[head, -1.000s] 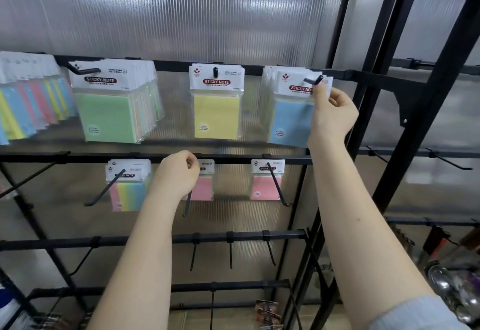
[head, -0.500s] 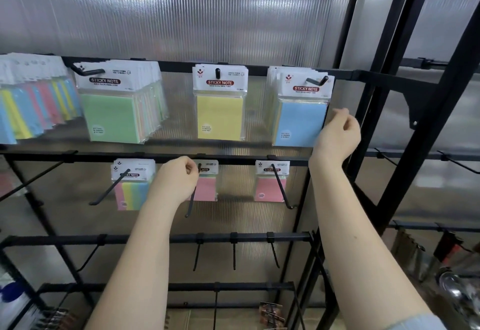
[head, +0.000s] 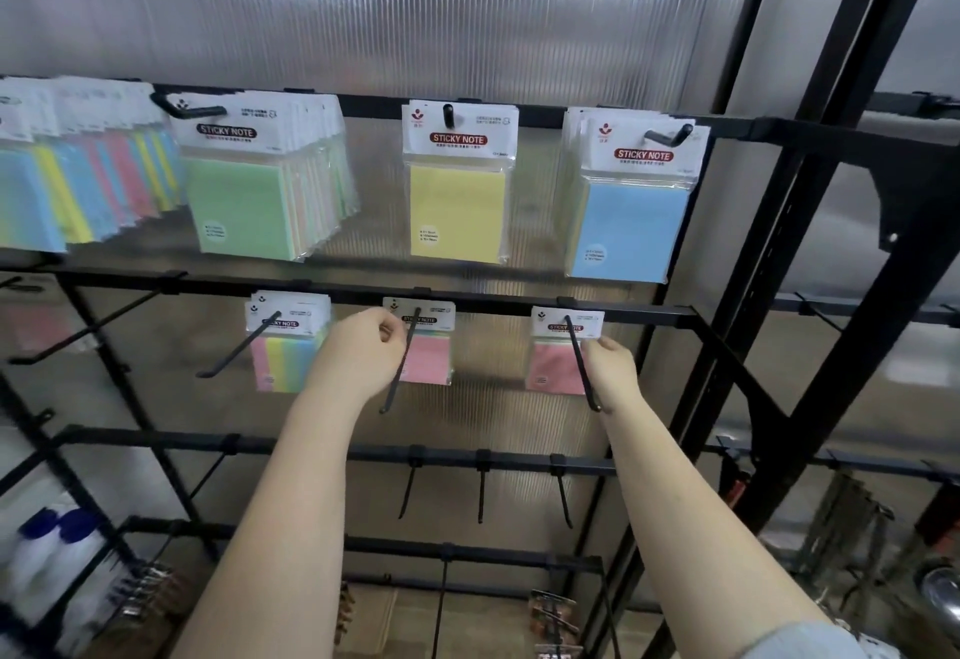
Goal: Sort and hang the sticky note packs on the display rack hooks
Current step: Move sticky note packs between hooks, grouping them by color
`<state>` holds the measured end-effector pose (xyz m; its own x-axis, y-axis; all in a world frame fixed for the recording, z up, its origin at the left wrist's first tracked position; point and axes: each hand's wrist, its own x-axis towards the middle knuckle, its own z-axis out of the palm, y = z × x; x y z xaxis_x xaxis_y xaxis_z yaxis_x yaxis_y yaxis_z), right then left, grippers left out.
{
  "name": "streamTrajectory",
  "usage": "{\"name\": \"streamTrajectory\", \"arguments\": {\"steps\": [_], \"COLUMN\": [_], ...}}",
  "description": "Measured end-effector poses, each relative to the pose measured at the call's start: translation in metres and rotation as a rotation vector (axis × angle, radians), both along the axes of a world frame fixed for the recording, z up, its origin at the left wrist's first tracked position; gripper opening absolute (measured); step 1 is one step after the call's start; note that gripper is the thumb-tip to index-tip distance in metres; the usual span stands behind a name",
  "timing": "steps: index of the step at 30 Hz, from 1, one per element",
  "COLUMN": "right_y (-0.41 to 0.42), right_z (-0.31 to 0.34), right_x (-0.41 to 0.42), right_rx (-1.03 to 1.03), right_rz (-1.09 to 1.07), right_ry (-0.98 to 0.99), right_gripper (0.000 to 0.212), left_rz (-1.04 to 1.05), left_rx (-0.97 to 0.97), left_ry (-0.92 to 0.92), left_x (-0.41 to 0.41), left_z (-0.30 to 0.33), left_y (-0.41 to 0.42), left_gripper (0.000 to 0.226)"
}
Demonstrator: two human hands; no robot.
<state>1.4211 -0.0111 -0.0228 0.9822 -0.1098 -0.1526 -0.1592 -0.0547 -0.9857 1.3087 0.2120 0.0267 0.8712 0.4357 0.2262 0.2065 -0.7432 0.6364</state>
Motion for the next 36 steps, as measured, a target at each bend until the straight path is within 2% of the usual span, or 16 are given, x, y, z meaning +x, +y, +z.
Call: {"name": "streamTrajectory", "arguments": {"steps": [5,10,13,15,19,24,30,34,36], "right_y": [-0.001,0.003,0.002,0.002,0.004,0.002,-0.004,-0.011,-0.015], "right_z": [-0.004,-0.012,-0.015,-0.017,-0.019,-0.018,-0.015,-0.01,-0.004], "right_x": [0.007,0.015,0.016,0.014,0.005,-0.004,-0.023,-0.047,-0.057], "right_rx": [-0.006,-0.059,-0.095,-0.107,0.039,0.087,0.012,-0.115,-0.175], "right_rz": [-0.011,-0.117,-0.137,-0.115,-0.115,-0.066,-0.084,-0.072,-0.079], "right_ry": [-0.019,-0.061,-0.048,-0.019,0.028,0.014,-0.02,-0.143,-0.157], "right_gripper": [0.033,0.019,0.033,0.032,0.016,0.027,0.019,0.038,0.039], "left_rz": [0.032,0.06,0.062,0.06,0.046,0.037,0.008,-0.011,-0.02], "left_rx": [0.005,0.007,0.004,0.003,-0.003,-0.02,-0.043,-0.057,-0.056], "left_ry": [0.012,0.023,0.026,0.026,0.036,0.053,0.053,0.055,0.067], "left_x": [-0.003,-0.003,-0.004,-0.006,-0.009,-0.014,-0.018,-0.018,-0.017], "left_z": [-0.004,-0.004,-0.004,-0.004,-0.004,-0.003,-0.006,-0.011,-0.013], "left_y": [0.007,0.011,0.013,0.014,0.014,0.014,0.015,0.015,0.015], "left_gripper": [0.017,0.015,0.012,0.013,0.014,0.013,0.016,0.016,0.016]}}
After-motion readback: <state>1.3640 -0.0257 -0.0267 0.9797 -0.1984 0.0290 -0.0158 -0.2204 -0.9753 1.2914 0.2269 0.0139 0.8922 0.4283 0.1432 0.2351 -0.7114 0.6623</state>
